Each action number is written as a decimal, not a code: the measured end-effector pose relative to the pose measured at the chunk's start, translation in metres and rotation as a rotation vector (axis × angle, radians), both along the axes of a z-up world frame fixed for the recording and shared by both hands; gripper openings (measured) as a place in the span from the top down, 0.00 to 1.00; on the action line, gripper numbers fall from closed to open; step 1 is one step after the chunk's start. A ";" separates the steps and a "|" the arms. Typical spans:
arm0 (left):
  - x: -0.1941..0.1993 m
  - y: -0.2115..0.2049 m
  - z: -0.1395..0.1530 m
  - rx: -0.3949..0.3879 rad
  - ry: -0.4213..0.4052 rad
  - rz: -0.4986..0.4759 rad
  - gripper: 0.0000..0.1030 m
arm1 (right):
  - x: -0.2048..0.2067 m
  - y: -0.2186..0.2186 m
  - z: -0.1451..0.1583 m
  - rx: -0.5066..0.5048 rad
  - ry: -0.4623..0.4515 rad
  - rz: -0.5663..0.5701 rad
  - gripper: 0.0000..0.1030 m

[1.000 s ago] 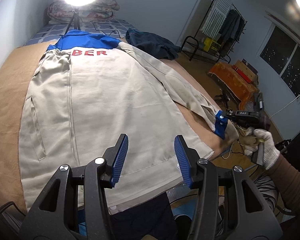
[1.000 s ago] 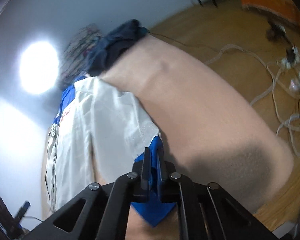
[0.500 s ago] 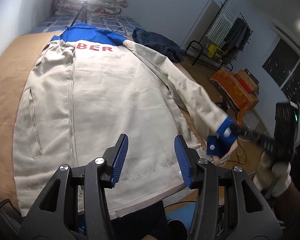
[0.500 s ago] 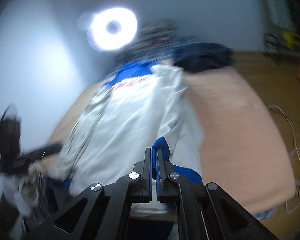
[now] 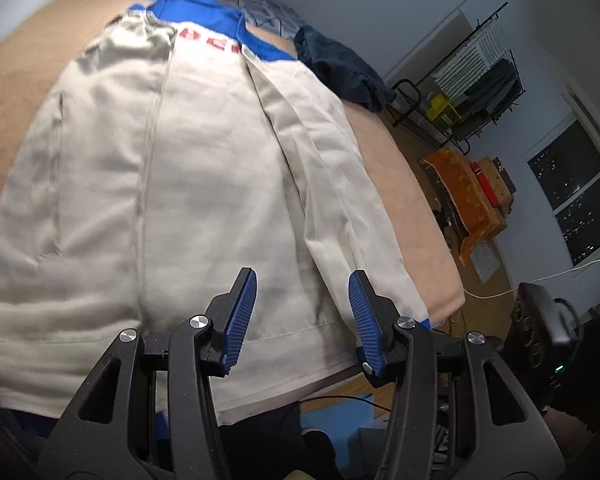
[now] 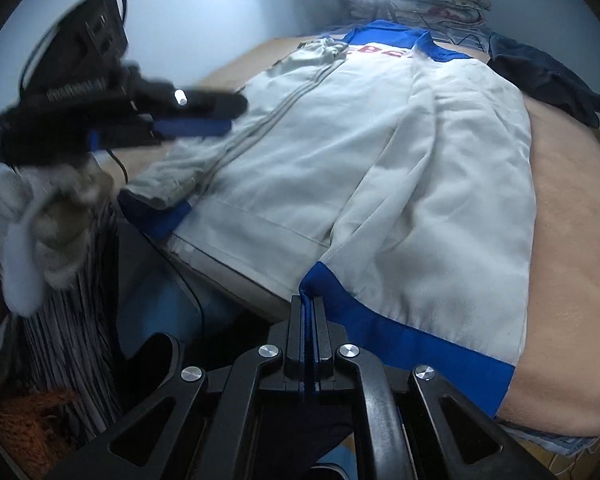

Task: Fold large clothes

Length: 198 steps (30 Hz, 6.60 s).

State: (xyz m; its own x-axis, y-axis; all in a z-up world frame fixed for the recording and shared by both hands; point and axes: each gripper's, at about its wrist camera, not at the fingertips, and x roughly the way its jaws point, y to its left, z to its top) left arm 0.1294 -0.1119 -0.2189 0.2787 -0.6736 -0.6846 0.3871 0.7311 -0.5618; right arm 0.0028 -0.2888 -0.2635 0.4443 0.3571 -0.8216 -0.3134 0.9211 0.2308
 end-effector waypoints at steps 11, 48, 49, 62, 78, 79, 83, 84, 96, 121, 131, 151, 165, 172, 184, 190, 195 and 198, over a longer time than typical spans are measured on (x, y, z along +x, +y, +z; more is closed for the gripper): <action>0.012 -0.032 -0.022 -0.073 0.133 -0.018 0.52 | -0.003 0.004 0.009 0.066 0.020 0.082 0.87; -0.006 -0.077 -0.045 0.256 -0.036 0.015 0.55 | 0.035 -0.159 -0.036 0.388 0.132 -0.379 0.67; -0.011 -0.075 -0.041 0.258 -0.051 0.020 0.55 | 0.034 -0.162 -0.038 0.382 0.142 -0.399 0.53; -0.046 -0.121 -0.042 0.304 -0.186 -0.146 0.55 | 0.046 -0.159 -0.058 0.472 0.199 -0.377 0.84; -0.099 -0.175 -0.010 0.238 -0.271 -0.266 0.35 | 0.033 -0.219 -0.014 0.499 0.017 -0.552 0.60; -0.102 -0.189 -0.014 0.266 -0.269 -0.287 0.34 | 0.032 -0.230 -0.012 0.518 -0.001 -0.576 0.56; -0.100 -0.229 -0.034 0.359 -0.249 -0.276 0.34 | 0.026 -0.249 -0.012 0.583 -0.028 -0.633 0.55; -0.099 -0.234 -0.038 0.371 -0.240 -0.270 0.34 | 0.024 -0.254 -0.013 0.594 -0.039 -0.649 0.55; -0.090 -0.232 -0.052 0.432 -0.254 -0.249 0.69 | 0.042 -0.255 -0.012 0.607 -0.031 -0.612 0.55; -0.068 -0.150 0.008 0.074 -0.084 -0.110 0.87 | 0.213 -0.195 -0.048 0.624 0.112 -0.562 0.94; -0.061 -0.093 0.018 -0.049 -0.047 -0.055 0.87 | 0.216 -0.138 0.031 0.291 -0.038 -0.544 0.98; -0.041 0.014 -0.027 -0.072 0.094 0.151 0.87 | 0.276 0.057 0.013 -0.120 -0.070 -0.195 0.98; -0.037 0.025 -0.049 -0.064 0.129 0.139 0.87 | 0.262 -0.026 0.046 0.233 -0.061 -0.237 0.65; -0.037 0.026 -0.048 -0.065 0.125 0.136 0.87 | 0.314 -0.097 0.035 0.348 -0.036 -0.479 0.51; -0.039 0.016 -0.048 -0.045 0.100 0.114 0.87 | 0.384 -0.085 0.022 0.335 0.001 -0.488 0.96; -0.037 0.020 -0.052 -0.067 0.122 0.116 0.87 | 0.422 -0.033 0.041 0.211 -0.010 -0.420 1.00; -0.036 0.023 -0.054 -0.068 0.126 0.117 0.87 | 0.460 0.021 0.020 0.199 0.081 -0.309 0.84; -0.035 0.025 -0.054 -0.079 0.133 0.117 0.87 | 0.450 0.023 0.041 0.298 0.024 -0.222 0.76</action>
